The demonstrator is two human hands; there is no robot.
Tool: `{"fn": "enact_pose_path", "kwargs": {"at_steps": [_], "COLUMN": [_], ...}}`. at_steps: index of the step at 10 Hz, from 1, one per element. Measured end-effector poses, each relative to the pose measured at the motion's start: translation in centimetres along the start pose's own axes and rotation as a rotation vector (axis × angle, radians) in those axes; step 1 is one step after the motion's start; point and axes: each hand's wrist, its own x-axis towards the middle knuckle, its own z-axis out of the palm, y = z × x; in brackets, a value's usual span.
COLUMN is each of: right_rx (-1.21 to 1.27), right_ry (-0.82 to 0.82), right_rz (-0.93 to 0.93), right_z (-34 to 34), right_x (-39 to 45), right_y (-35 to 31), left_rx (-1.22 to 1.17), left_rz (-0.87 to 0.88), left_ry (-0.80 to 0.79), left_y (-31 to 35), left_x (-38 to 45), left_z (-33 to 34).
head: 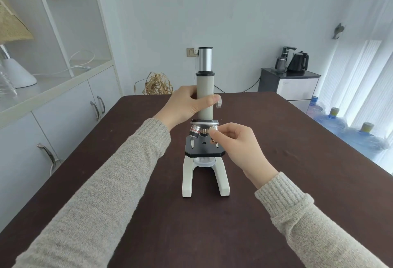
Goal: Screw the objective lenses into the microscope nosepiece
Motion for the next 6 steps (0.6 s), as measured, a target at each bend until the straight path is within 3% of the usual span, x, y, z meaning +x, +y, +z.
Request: {"fn": "enact_pose_path", "kwargs": {"at_steps": [5, 6], "right_rx": [0.04, 0.007], "right_ry": [-0.025, -0.002], "right_rz": [0.04, 0.046], "right_z": [-0.1, -0.3], "right_x": [-0.6, -1.1], "right_y": [-0.2, -0.5], "left_rx": [-0.026, -0.051], "left_rz": [0.003, 0.009], "left_ry": [-0.085, 0.002], "left_y": [0.4, 0.1], "left_x": [-0.7, -1.6], "left_z": [-0.4, -0.6]}}
